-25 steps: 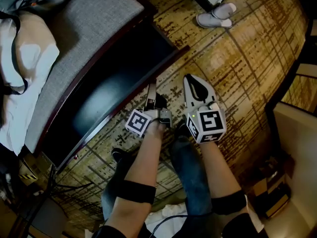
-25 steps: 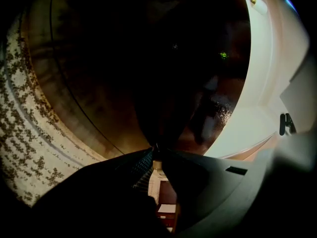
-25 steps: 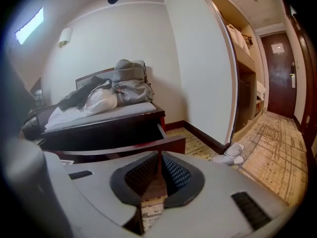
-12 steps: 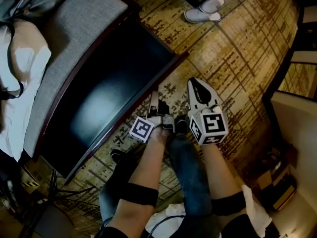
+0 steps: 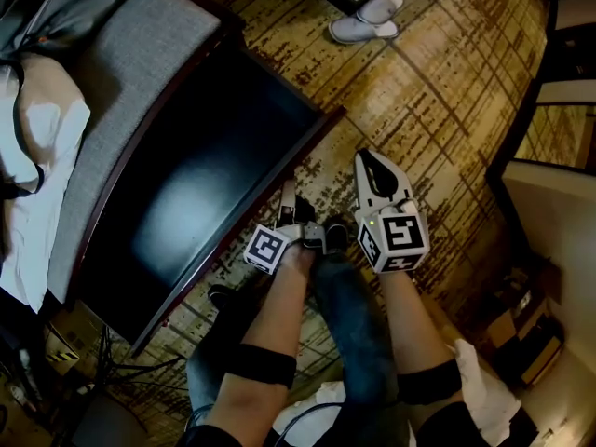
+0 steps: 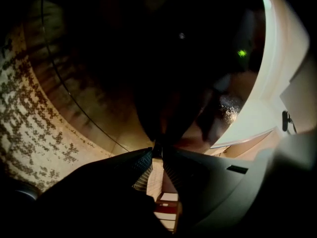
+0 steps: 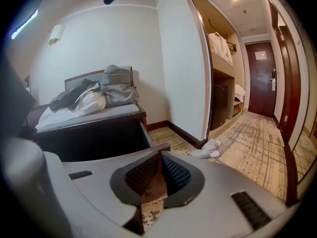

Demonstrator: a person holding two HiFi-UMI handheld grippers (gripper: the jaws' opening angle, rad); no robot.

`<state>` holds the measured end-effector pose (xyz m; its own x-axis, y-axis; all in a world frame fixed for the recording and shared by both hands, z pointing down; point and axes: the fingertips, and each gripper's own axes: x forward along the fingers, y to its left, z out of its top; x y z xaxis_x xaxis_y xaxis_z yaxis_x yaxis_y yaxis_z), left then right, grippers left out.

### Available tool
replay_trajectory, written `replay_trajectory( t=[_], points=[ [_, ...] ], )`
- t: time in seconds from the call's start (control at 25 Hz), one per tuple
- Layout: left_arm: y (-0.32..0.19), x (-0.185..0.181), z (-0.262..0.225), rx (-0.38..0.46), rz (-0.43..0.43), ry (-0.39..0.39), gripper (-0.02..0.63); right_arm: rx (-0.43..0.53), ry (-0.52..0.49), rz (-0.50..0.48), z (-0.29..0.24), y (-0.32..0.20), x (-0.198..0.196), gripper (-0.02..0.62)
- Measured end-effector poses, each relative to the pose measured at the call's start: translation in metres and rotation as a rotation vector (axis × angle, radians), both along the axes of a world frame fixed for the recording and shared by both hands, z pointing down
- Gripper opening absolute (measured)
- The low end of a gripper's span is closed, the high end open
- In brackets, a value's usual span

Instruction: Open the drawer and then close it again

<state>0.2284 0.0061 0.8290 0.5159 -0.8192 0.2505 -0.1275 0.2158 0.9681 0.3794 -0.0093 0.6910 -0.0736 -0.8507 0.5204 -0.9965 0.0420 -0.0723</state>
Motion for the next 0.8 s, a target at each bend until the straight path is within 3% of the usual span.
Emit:
replay_trajectory(
  t=[0.16,0.24,0.28,0.4,0.6,0.8],
  points=[
    [0.012,0.007,-0.020,-0.032,0.092,-0.017,0.153,0.003,-0.001,0.019,-0.022,0.003,0.004,0.023],
    [0.021,0.010,-0.045,-0.015,0.156,-0.030,0.150,0.005,-0.002,0.029,-0.041,0.007,0.005,0.023],
    [0.025,0.010,-0.060,-0.002,0.192,-0.051,0.139,0.005,-0.002,0.033,-0.053,0.009,0.005,0.023],
    [0.032,0.009,-0.118,0.048,0.283,-0.122,0.013,0.007,-0.003,0.047,-0.097,0.017,0.003,0.023],
    [0.032,0.002,-0.254,0.195,0.403,-0.202,0.003,0.025,-0.014,0.044,-0.186,0.033,-0.010,0.023],
    [0.026,-0.024,-0.379,0.331,0.498,-0.345,0.003,0.063,-0.027,0.000,-0.283,0.039,-0.038,0.023]
  ],
)
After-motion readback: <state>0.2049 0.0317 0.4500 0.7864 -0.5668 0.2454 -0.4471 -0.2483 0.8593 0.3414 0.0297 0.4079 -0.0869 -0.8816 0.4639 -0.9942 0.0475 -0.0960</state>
